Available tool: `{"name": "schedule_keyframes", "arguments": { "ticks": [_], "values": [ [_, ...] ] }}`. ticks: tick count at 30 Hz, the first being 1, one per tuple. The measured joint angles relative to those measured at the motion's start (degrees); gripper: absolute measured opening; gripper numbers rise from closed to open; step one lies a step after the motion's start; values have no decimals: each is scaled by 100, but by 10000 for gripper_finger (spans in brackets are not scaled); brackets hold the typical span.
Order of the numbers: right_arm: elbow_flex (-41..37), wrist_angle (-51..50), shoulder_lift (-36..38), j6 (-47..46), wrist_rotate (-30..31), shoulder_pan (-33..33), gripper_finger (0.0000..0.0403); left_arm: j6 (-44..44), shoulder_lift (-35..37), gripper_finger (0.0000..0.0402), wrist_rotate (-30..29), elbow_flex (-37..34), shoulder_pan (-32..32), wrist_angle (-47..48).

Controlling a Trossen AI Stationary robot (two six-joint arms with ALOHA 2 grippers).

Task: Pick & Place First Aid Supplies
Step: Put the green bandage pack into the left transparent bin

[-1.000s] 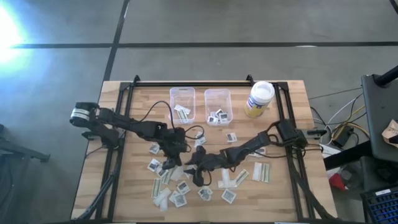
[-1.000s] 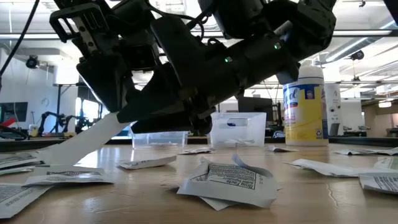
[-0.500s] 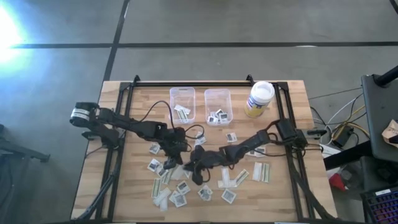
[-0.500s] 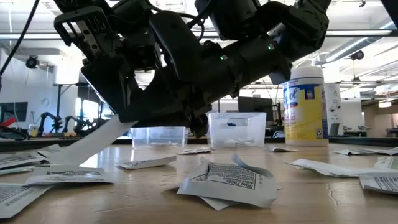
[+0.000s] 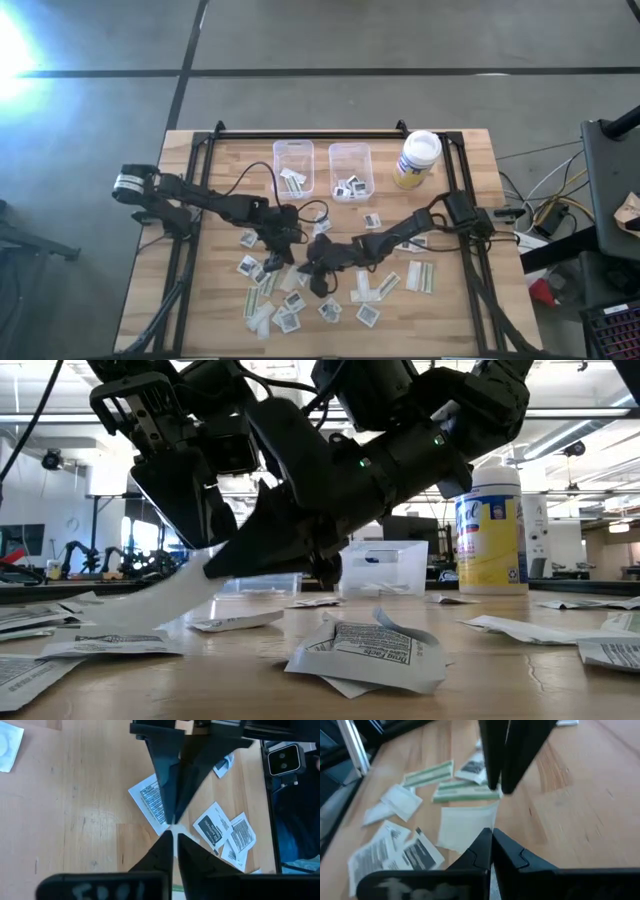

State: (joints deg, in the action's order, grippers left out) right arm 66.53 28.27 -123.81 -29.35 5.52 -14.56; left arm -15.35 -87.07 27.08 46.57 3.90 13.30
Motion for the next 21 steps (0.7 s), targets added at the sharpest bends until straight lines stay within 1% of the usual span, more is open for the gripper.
{"name": "schedule_keyframes", "arguments": {
  "ticks": [6, 12, 16, 21],
  "values": [
    [-19, -124, 37, 3, 38, -5, 8, -30, 0, 81, 2, 1, -4, 36],
    [-25, -375, 264, 119, 48, -5, 8, -128, 100, 135, 171, 225, -10, 652],
    [-24, -618, 484, 311, 81, -5, 8, 63, 329, 150, 223, 244, -9, 776],
    [-89, -1056, 861, 579, 375, -16, 8, 218, 743, 149, 108, 220, -15, 777]
  ]
}}
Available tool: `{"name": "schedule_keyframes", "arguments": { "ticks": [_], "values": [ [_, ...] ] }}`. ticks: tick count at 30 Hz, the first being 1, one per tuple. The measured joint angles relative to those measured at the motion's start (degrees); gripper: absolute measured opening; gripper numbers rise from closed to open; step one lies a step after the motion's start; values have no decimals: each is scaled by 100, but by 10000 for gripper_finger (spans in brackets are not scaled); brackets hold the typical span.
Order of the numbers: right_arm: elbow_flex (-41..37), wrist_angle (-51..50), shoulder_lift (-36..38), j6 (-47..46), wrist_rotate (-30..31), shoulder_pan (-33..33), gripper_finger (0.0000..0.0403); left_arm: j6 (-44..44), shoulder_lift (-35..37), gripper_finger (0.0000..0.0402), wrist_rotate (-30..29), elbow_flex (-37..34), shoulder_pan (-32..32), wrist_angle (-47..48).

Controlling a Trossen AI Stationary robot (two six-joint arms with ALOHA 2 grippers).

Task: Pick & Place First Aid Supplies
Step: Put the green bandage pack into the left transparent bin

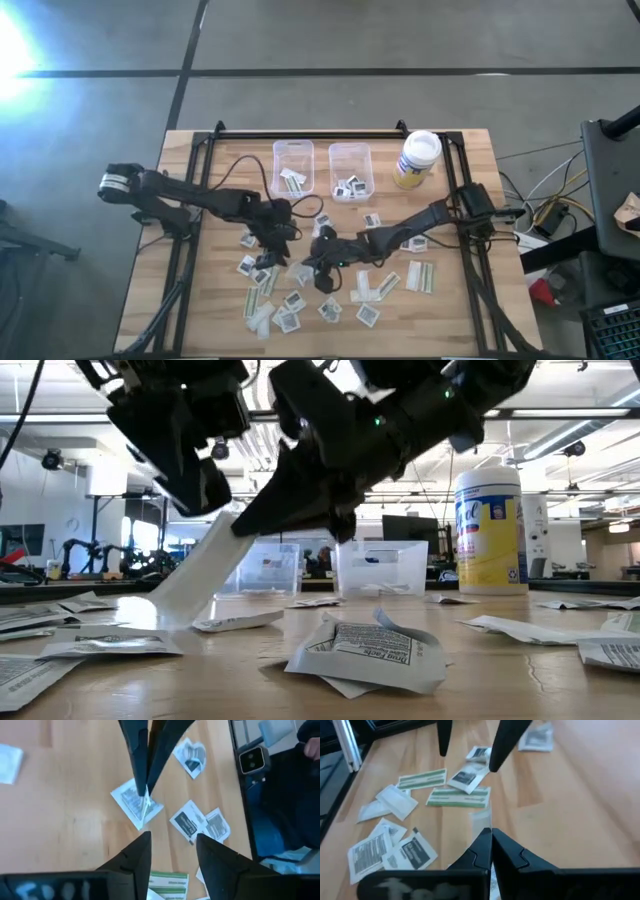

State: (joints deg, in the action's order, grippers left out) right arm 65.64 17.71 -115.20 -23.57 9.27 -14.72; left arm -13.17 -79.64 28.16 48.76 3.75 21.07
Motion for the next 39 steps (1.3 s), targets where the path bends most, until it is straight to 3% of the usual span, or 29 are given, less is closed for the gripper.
{"name": "schedule_keyframes", "arguments": {
  "ticks": [5, 10, 17, 25, 39],
  "values": [
    [-278, -77, 511, 277, 179, -4, 8, 155, 366, 149, -591, -32, 2, -4],
    [-760, -67, 1188, 535, 726, 0, 8, 463, 571, 150, -1182, -38, 2, -229],
    [-1431, 106, 2139, 838, 1193, 0, 8, 735, 577, 147, -1313, -146, 2, -1437],
    [-2035, 627, 2909, 1016, 1223, 0, 8, 842, 531, 146, -2424, -349, 2, -2296],
    [-2127, 1089, 2994, 1194, 1343, 11, 8, 741, 520, 145, -2432, -401, 4, -2851]
  ]
}}
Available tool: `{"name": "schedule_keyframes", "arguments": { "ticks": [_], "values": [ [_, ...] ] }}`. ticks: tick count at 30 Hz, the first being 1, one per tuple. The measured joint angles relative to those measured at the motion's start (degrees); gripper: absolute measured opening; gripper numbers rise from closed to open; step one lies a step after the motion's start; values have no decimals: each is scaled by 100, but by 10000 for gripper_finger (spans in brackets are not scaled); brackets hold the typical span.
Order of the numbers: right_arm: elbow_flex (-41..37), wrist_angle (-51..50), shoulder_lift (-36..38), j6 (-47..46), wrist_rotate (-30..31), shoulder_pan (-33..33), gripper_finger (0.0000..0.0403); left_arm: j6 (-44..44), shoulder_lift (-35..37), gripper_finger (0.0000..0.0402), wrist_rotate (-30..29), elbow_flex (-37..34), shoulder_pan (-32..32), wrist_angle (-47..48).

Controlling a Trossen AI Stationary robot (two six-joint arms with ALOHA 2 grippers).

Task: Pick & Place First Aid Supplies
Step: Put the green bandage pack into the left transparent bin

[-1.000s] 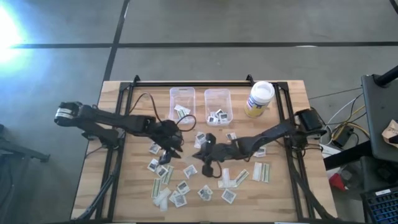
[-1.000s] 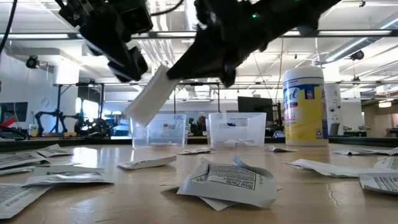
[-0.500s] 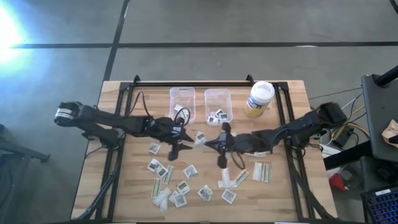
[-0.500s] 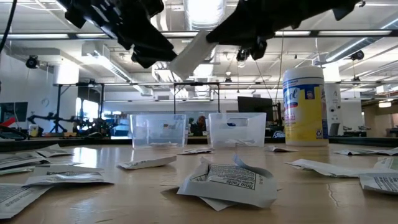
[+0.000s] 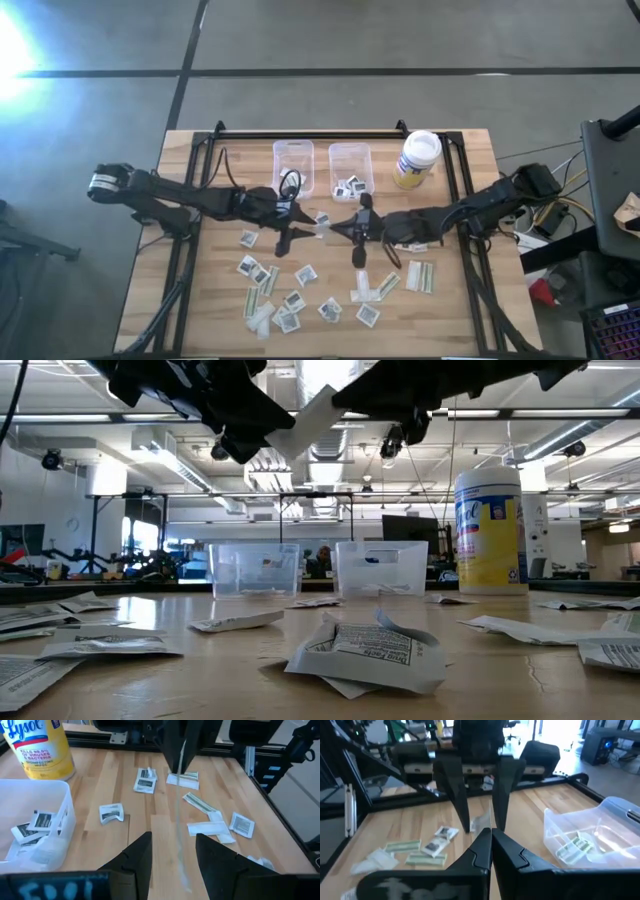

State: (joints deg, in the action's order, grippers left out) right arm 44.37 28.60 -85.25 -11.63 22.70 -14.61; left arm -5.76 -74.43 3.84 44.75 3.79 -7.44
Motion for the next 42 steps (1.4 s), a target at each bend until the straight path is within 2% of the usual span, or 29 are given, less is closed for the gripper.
{"name": "schedule_keyframes", "arguments": {
  "ticks": [5, 15, 27, 35, 42],
  "values": [
    [7, 153, 2, 154, 0, 1, 8, -30, 0, 127, 275, 0, -2, -8],
    [7, 124, -9, 139, -4, 1, 8, -50, 0, 6, 312, 0, -2, -31],
    [7, 14, -9, 130, -32, 1, 18, -48, 0, 1, 314, 0, -2, -28],
    [7, -292, 62, -1, -18, 7, 92, -67, 8, 0, 309, 0, -18, 189],
    [9, -1449, 889, -257, -1, 5, 139, -270, 306, 0, 203, 0, -430, 675]
  ]
}}
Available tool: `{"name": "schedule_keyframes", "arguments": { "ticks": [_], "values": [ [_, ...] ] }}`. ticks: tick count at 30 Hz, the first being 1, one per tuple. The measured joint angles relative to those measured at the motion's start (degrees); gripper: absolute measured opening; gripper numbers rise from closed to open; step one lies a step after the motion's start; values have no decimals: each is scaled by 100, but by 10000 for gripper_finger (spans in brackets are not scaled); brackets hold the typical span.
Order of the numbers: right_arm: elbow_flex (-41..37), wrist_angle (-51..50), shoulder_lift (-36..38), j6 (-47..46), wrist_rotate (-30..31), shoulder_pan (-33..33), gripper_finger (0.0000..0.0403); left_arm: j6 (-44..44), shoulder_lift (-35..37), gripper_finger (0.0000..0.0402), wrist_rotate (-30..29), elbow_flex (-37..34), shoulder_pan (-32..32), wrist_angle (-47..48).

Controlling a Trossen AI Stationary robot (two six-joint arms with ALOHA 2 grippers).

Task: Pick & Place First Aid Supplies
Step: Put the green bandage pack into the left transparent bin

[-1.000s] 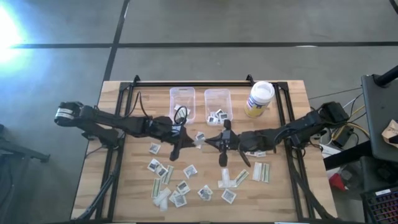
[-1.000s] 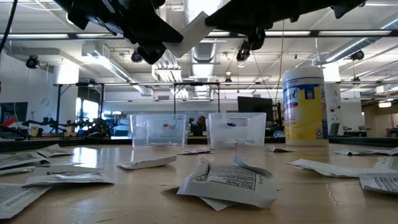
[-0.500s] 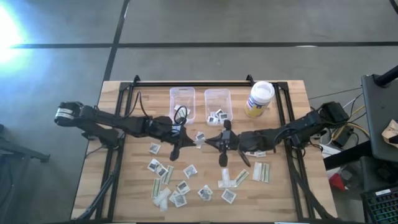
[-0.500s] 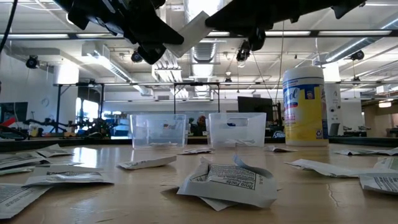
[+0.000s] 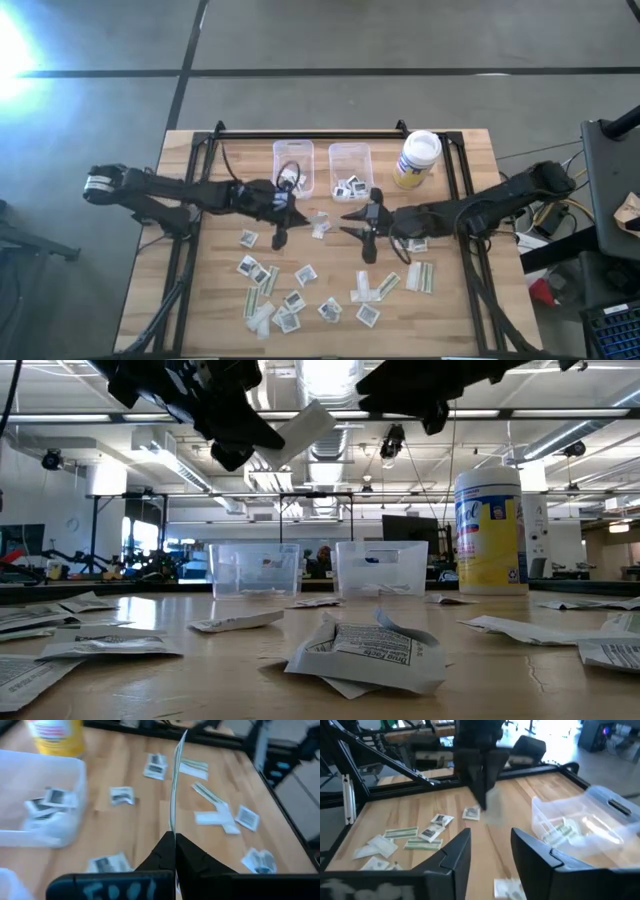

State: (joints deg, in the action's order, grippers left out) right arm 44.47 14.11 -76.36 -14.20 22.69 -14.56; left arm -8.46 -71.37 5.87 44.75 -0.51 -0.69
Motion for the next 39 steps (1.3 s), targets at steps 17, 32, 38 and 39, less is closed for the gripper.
{"name": "schedule_keyframes", "arguments": {
  "ticks": [17, 32, 38, 39],
  "values": [
    [-2, -1093, 431, -835, -36, -531, 124, -971, 428, 0, -87, -22, -2245, 72],
    [-7, -1038, 234, -835, -17, -694, 102, -2066, 408, 0, -216, -1395, -2779, -1532],
    [-7, -1022, 223, -835, 1, -694, 95, -2217, 381, 0, -879, -1760, -2776, -1779],
    [-7, -1005, 223, -833, 1, -694, 93, -2217, 375, 0, -936, -1802, -2776, -1783]
  ]
}}
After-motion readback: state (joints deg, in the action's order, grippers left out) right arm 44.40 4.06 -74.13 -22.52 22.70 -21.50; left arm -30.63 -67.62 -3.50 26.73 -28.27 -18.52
